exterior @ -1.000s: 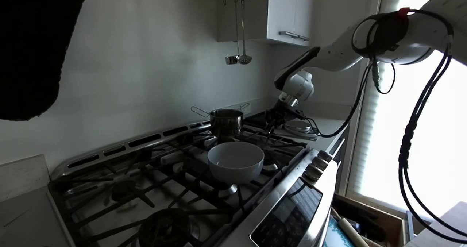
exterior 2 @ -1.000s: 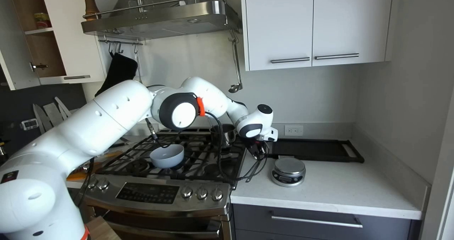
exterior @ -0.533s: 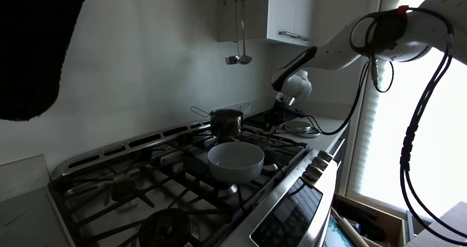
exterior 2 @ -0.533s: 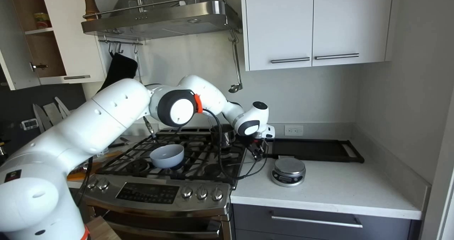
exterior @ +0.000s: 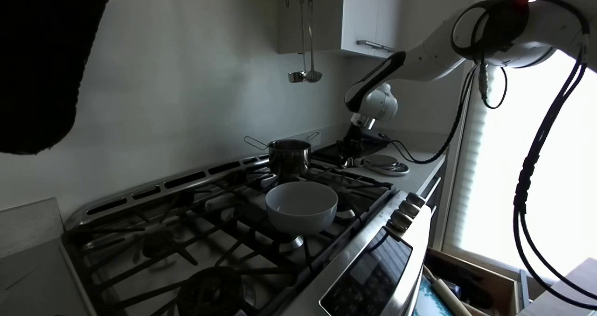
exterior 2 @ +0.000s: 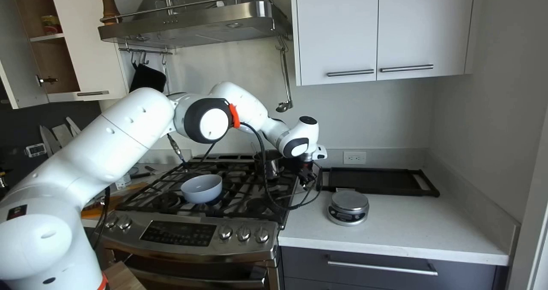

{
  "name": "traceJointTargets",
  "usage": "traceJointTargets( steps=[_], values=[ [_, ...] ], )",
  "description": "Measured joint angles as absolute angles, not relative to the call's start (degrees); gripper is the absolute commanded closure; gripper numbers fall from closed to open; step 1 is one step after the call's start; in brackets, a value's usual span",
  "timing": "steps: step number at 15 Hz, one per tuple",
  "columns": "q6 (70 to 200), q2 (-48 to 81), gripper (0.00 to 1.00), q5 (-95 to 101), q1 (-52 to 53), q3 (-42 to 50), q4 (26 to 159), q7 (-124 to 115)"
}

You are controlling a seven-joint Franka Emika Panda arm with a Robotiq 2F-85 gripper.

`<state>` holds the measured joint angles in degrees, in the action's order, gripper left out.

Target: Put the serving spoon on the stove

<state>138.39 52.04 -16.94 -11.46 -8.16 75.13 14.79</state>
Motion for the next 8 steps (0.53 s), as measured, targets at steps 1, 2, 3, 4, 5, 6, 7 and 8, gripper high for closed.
traceJointTargets(
  steps=[1, 2, 3, 4, 5, 6, 7, 8],
  values=[
    [137.87, 50.74, 0.98, -16.97, -11.92, -8.99, 76.37, 17.25],
    [137.58, 49.21, 0.98, -17.01, -12.47, -9.89, 77.87, 19.88],
    [137.11, 47.45, 0.98, -17.14, -13.22, -10.94, 79.61, 22.88],
    [136.55, 45.57, 0.98, -17.42, -14.17, -12.1, 81.51, 26.12],
    [135.55, 43.54, 0.98, -17.82, -15.31, -13.35, 83.55, 29.52],
    [134.27, 41.42, 0.98, -18.52, -16.57, -14.58, 85.66, 33.07],
    [132.54, 39.36, 0.98, -19.67, -17.82, -15.64, 87.78, 36.62],
    [130.42, 37.26, 0.98, -21.11, -18.97, -16.44, 89.89, 40.22]
  ],
)
